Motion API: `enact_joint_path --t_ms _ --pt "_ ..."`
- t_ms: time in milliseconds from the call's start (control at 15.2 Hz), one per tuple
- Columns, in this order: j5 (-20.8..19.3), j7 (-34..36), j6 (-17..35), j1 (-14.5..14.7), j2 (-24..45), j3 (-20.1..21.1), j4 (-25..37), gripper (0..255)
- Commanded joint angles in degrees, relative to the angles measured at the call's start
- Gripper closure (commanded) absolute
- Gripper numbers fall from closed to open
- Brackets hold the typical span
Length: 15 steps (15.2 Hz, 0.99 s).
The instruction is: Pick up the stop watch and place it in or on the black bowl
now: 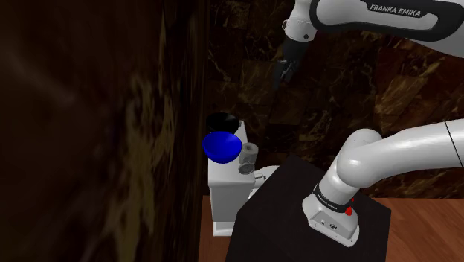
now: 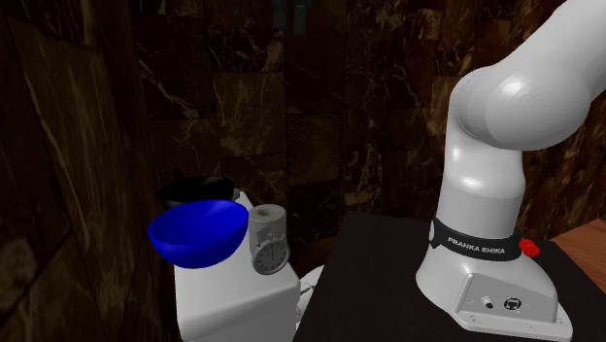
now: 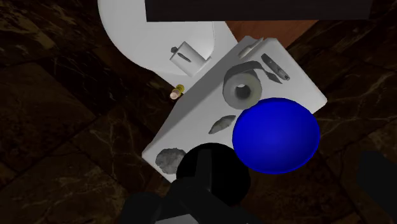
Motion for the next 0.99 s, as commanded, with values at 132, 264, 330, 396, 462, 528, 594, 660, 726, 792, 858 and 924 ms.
enact_joint_path --t_ms 132,264,330,396,462,528,594,660,726,792,858,924 --pt "0.7 3.2 3.7 -0.6 -2.1 1.0 -5.2 0" --pt "1.4 6.5 7.6 -1.1 -3.9 2.1 -10.1 0" --pt "1.8 8.1 9.5 -1.4 -4.6 2.7 -12.5 0" --pt "2.3 9.8 11.5 -1.6 -5.3 3.3 -14.8 0" --pt "2.7 11.4 13.5 -1.8 -5.8 4.0 -17.0 0" --pt "3.2 13.1 15.5 -2.0 -6.3 4.7 -19.2 0" --pt "3.7 14.8 17.6 -2.1 -6.6 5.5 -21.3 0" --pt "4.3 16.5 19.8 -2.3 -6.8 6.3 -23.3 0" --pt "4.8 18.3 22.0 -2.4 -6.8 7.1 -25.3 0" --pt "5.4 20.1 24.4 -2.5 -6.7 8.1 -27.2 0" --pt "6.1 21.9 26.8 -2.5 -6.4 9.0 -28.9 0" --pt "6.7 23.7 29.2 -2.6 -5.9 10.0 -30.6 0"
